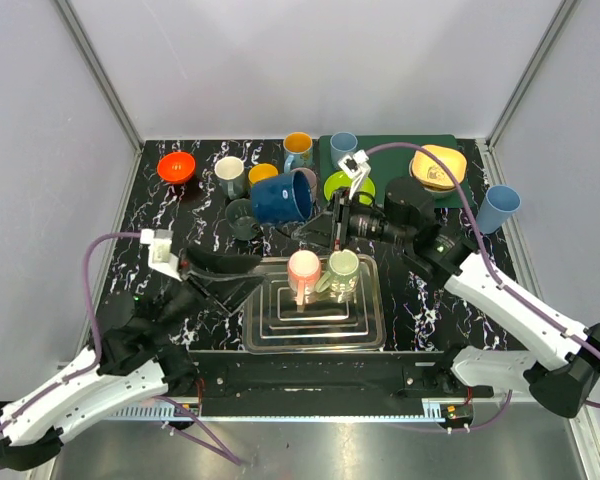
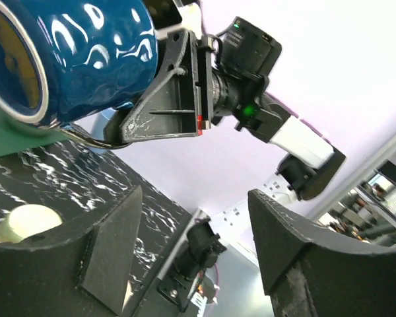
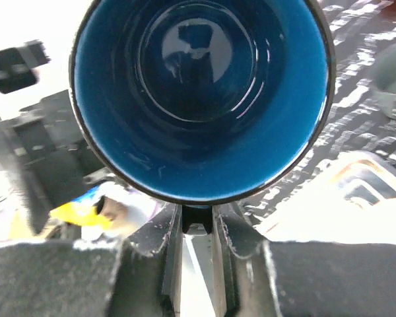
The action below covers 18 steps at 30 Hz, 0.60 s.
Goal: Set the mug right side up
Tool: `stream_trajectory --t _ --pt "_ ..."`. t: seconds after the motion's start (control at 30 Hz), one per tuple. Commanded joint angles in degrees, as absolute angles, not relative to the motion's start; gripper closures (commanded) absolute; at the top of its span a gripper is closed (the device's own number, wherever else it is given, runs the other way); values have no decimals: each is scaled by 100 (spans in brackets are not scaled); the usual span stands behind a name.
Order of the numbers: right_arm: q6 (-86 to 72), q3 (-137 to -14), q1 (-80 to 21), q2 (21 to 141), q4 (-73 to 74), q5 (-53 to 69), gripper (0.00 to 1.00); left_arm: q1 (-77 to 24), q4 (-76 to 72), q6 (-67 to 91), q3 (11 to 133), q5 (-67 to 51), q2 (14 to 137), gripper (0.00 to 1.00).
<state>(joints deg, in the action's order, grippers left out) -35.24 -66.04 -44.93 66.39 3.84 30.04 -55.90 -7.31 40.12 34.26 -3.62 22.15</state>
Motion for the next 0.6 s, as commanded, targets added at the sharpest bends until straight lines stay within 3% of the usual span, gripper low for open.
stream_trajectory --t 0.0,0.07,0.2,0.3,0.57 --pt "-2568 -7531 -4456 6863 1474 1330 100 -5607 -55 3648 3594 857 1829 30" --pt "-2155 -8014 -4465 7335 1949 715 100 -5607 602 3647 3700 1421 1618 30" --pt "-1513 -9041 -4518 8365 2969 -726 100 -5607 2106 4145 3919 3613 1336 29" --pt "-1240 -9718 -4596 9270 3366 -1088 100 -5607 3329 4761 4183 4645 1318 28" --pt "-1257 -10441 -4667 10897 3709 -1327 100 -5607 4166 5001 4403 5062 1099 29"
